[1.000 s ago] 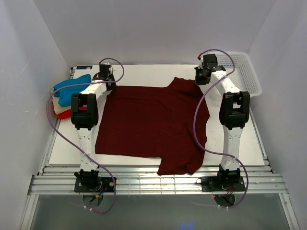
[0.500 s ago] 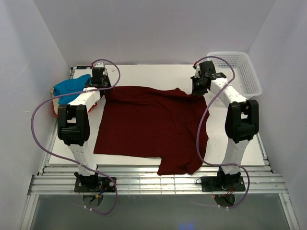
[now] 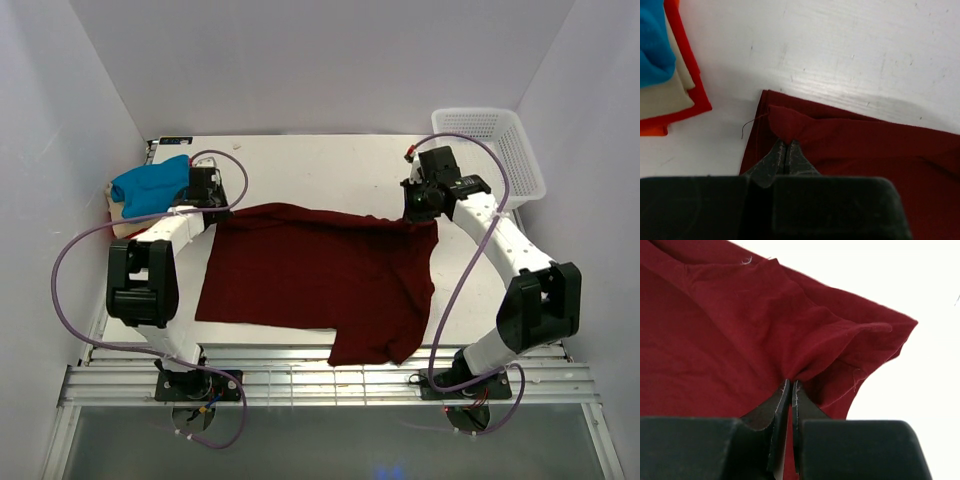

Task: Fold and stack the t-shirts
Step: Grap the side of the flattened tshirt furthest away from the robot with both arms, then fold the flattened tshirt in 1/3 of the way

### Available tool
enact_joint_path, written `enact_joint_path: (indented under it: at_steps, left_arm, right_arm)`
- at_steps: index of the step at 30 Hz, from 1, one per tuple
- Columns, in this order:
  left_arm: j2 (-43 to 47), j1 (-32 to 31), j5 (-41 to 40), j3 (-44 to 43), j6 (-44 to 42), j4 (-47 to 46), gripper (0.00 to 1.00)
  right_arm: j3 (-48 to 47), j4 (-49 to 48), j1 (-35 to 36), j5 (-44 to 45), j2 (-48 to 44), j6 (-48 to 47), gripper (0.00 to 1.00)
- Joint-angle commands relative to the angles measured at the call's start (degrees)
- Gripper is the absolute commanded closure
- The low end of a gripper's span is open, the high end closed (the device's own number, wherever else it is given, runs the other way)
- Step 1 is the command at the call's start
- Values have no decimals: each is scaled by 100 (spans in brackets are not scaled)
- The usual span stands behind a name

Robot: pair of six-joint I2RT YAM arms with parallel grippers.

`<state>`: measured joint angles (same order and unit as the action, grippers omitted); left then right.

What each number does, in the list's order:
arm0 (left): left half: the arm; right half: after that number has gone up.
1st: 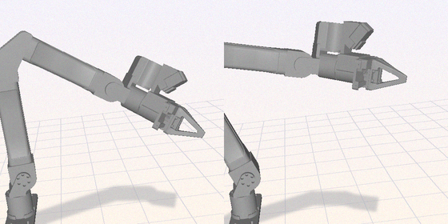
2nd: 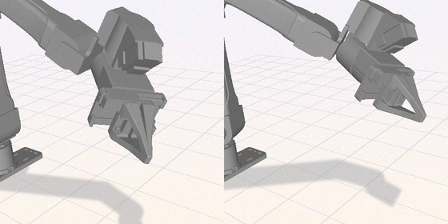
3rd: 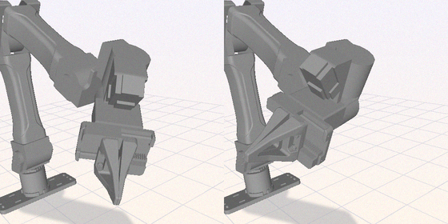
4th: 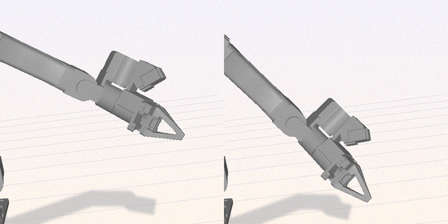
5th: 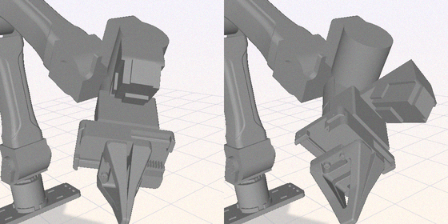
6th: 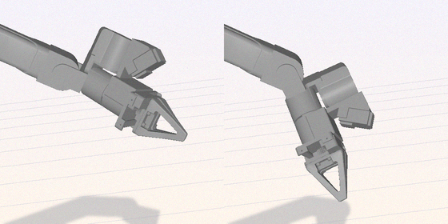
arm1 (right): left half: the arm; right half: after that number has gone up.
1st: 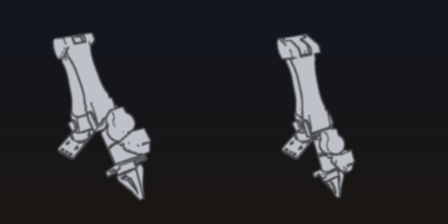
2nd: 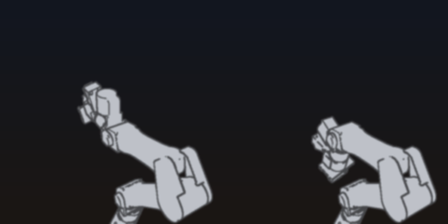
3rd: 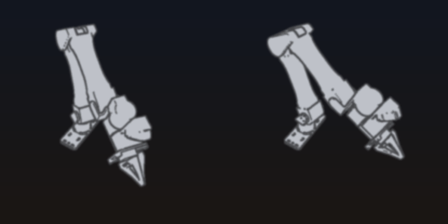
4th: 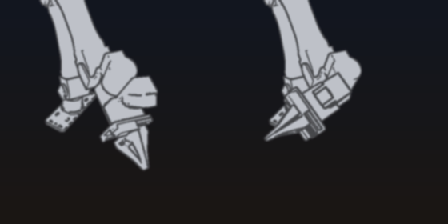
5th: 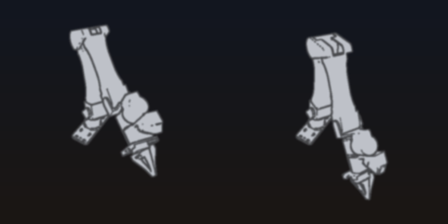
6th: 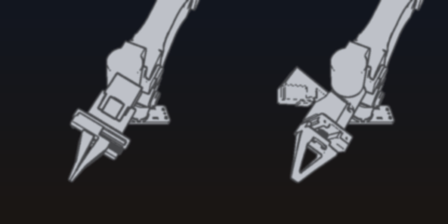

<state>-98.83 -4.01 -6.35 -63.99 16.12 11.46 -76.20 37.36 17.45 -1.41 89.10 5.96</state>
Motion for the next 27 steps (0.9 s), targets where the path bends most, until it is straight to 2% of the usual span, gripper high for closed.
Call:
enact_joint_path:
  at_steps: [1, 11, 16, 18, 20, 21, 22, 24, 25, 27]
  left_arm:
    - [504, -21, -59, 202, -65, 154, 99]
    - [1163, -21, -384, 914, -74, 365, 100]
    - [910, -21, -507, 809, -83, 742, 100]
    - [787, -21, -612, 730, 14, 988, 92]
    - [593, -21, -666, 581, 75, 1199, 77]
    - [532, -30, -770, 528, 145, 1287, 57]
    - [479, -21, -876, 467, 207, 1384, 47]
    - [417, -38, -1209, 308, 356, 1622, 43]
    - [460, -38, -1341, 290, 409, 1648, 43]
    - [758, -38, -1570, 238, 575, 1614, 43]
  right_arm:
    - [307, 350, 56, 115, -453, 143, 92]
    - [1336, 737, 197, 413, -1254, 415, 92]
    - [1827, 816, 250, 317, -1474, 476, 92]
    - [1951, 834, 259, 256, -1492, 503, 92]
    - [2118, 860, 276, 220, -1492, 521, 92]
    - [2162, 878, 268, 203, -1492, 521, 85]
    - [2189, 921, 276, 203, -1466, 521, 77]
    - [2119, 965, 294, 203, -1492, 503, 61]
    - [2023, 983, 285, 237, -1570, 512, 58]
    - [1637, 975, 285, 404, -1676, 486, 47]
